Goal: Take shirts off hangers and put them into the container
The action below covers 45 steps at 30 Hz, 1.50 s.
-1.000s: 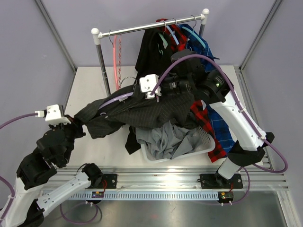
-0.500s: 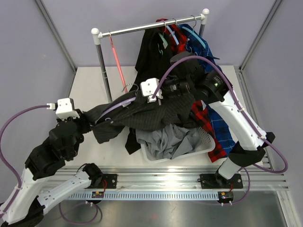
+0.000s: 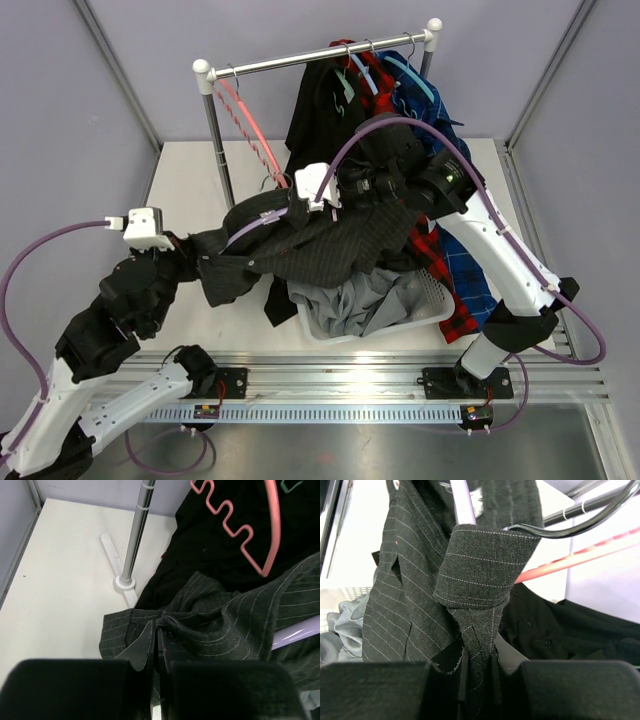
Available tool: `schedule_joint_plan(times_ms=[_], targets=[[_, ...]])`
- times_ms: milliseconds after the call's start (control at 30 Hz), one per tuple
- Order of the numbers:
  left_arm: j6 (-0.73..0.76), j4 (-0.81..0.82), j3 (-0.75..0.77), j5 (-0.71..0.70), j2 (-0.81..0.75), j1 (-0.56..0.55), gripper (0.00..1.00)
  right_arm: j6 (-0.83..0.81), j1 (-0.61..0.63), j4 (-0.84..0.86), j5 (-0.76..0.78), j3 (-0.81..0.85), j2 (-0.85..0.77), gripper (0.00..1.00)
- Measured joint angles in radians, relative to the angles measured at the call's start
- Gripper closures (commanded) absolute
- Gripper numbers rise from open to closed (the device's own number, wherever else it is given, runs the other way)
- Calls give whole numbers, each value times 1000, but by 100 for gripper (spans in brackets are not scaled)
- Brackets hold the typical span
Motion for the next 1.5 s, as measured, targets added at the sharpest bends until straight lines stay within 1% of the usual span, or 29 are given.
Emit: schedule_joint_plan(times_ms=[100, 267, 400, 467, 567, 633, 800, 867, 933, 1033, 1100, 1233, 1367, 1500], targets=[[-15, -28, -33, -25, 3, 0, 100, 21, -18, -4, -4, 17, 0, 100], [-51, -86, -74, -109, 41, 2, 99, 42, -49, -6, -33, 62, -1, 100], [-61, -94, -88, -122, 87, 35, 98, 71, -51, -6, -37, 74, -2, 100], [-64, -88, -101, -108, 100, 67, 96, 99, -59, -5, -37, 80, -2, 100], [-63, -57, -130, -48, 92, 104, 91, 150, -71, 7, -28, 80, -2, 100], [-63, -44, -145, -4, 68, 114, 85, 181, -79, 14, -16, 80, -2, 100], [-64, -33, -145, 57, 0, 121, 82, 257, -103, 50, -2, 72, -4, 100], [-64, -27, -145, 72, -4, 122, 90, 287, -116, 59, -5, 71, -4, 100], [-64, -21, -146, 87, -3, 122, 100, 308, -126, 64, -17, 71, -4, 100], [-62, -15, -146, 93, -3, 122, 100, 332, -137, 66, -42, 70, -4, 100], [-59, -11, -148, 92, -3, 122, 95, 338, -140, 69, -50, 69, -4, 100], [-52, -10, -153, 93, -8, 122, 100, 349, -142, 75, -53, 61, -4, 100], [-47, -7, -155, 112, -7, 124, 100, 386, -149, 89, -51, 58, -4, 100], [-47, -5, -172, 142, -7, 124, 100, 438, -160, 144, -53, 58, -4, 100]])
